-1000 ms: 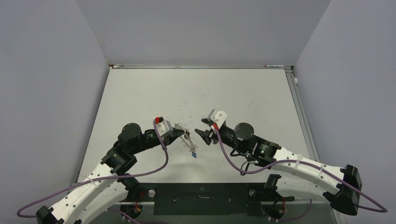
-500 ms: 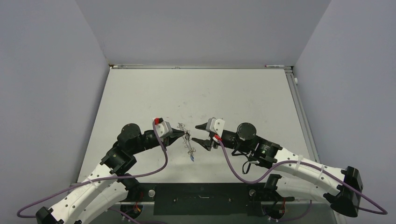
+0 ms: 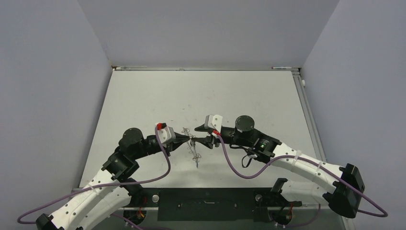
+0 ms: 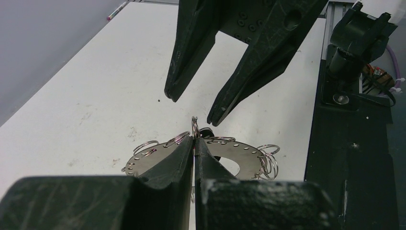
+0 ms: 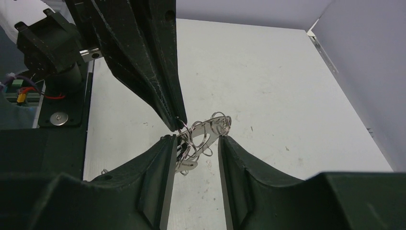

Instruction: Put the keys on the keyring

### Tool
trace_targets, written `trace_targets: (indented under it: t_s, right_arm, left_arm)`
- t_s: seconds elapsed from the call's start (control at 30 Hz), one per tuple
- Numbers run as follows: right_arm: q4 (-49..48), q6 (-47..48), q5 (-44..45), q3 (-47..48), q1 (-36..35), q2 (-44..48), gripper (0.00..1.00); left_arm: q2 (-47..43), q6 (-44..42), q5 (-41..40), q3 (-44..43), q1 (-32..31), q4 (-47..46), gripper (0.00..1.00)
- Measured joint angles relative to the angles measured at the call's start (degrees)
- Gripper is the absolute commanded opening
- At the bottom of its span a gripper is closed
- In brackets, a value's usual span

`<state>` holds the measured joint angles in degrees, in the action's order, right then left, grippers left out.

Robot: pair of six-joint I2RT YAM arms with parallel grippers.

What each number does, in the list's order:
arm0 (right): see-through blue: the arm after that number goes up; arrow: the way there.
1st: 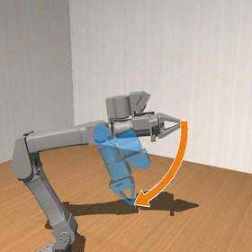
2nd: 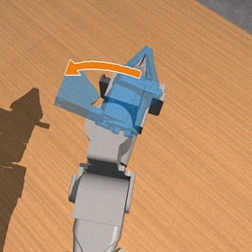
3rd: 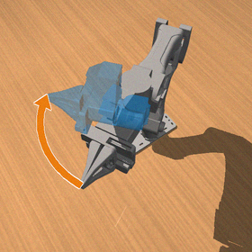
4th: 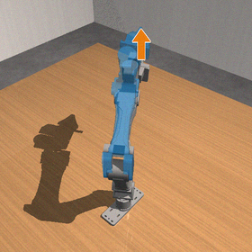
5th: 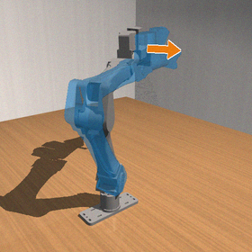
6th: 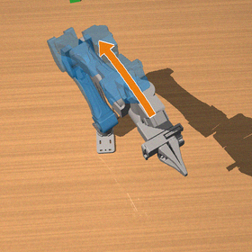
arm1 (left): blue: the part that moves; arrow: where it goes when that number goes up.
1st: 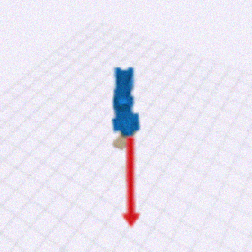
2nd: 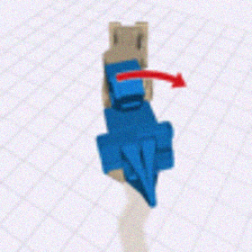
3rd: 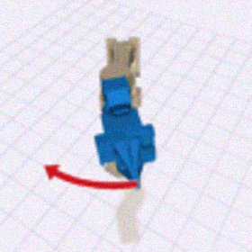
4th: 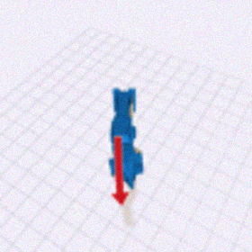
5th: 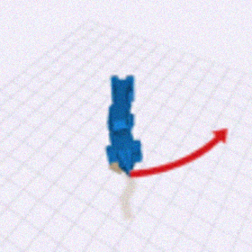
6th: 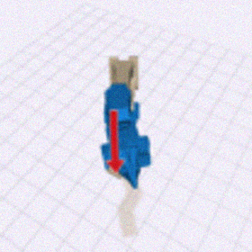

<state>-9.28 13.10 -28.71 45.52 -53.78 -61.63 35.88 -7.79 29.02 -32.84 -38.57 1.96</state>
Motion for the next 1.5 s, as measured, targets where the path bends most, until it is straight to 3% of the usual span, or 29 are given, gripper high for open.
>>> trace_targets:
  t_s: [0.13, 0.7, 0.97, 1.1, 1.17, 1.5]
  right_arm:
    - [0.07, 0.0, -3.1, 1.44, 0.85, -2.4, 0.35]
    - [1.79, -0.02, -10.62, 2.4, 2.84, -5.01, 0.06]
    - [2.03, -0.2, -12.61, 2.4, 3.19, -5.03, 0.05]
    - [2.14, -0.22, -12.52, 2.4, 3.19, -5.03, 0.05]
    - [2.43, -0.2, -12.22, 2.4, 3.19, -5.03, 0.05]
    - [2.1, -1.07, -7.58, 1.27, 3.19, -3.1, 0.05]
  left_arm:
    - [-0.09, 0.0, 0.17, 0.0, -0.02, -0.02, 0.0]
    - [-0.22, -0.02, 0.26, 0.0, -0.02, -0.02, 0.0]
    - [-0.22, -0.07, 0.46, 0.0, -0.02, -0.02, 0.01]
    - [-0.22, -0.11, 0.42, 0.0, -0.02, -0.22, 0.29]
    - [-0.28, -0.33, 0.35, 0.0, -0.02, -0.59, 0.37]
    - [-2.16, -0.39, -0.63, 0.0, -0.04, -0.96, 0.57]
